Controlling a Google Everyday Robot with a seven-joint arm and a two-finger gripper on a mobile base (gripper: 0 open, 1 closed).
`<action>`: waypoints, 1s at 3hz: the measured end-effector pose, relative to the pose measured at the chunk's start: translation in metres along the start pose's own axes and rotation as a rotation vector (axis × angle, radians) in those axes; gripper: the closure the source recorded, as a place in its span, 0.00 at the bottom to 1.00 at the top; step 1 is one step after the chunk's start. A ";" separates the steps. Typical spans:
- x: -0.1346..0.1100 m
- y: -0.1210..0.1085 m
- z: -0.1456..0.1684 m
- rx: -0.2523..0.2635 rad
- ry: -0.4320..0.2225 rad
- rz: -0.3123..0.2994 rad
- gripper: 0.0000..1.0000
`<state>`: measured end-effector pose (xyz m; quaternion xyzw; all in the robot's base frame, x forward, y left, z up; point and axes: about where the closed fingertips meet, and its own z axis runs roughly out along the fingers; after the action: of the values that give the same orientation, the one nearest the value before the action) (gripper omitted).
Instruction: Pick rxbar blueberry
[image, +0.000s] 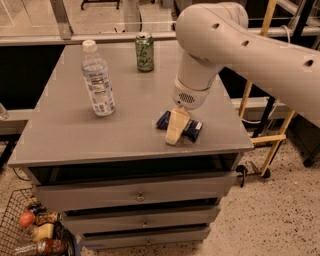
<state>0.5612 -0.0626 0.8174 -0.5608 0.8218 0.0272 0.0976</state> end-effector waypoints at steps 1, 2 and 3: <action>-0.001 -0.001 -0.003 0.001 -0.001 -0.001 0.62; -0.002 -0.001 -0.011 0.001 -0.002 -0.001 0.84; -0.002 -0.001 -0.011 0.001 -0.002 -0.001 1.00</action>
Offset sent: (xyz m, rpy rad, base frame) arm 0.0046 0.0034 0.0309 0.0252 -0.0529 0.0286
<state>0.5617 -0.0626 0.8286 -0.5610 0.8214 0.0272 0.0987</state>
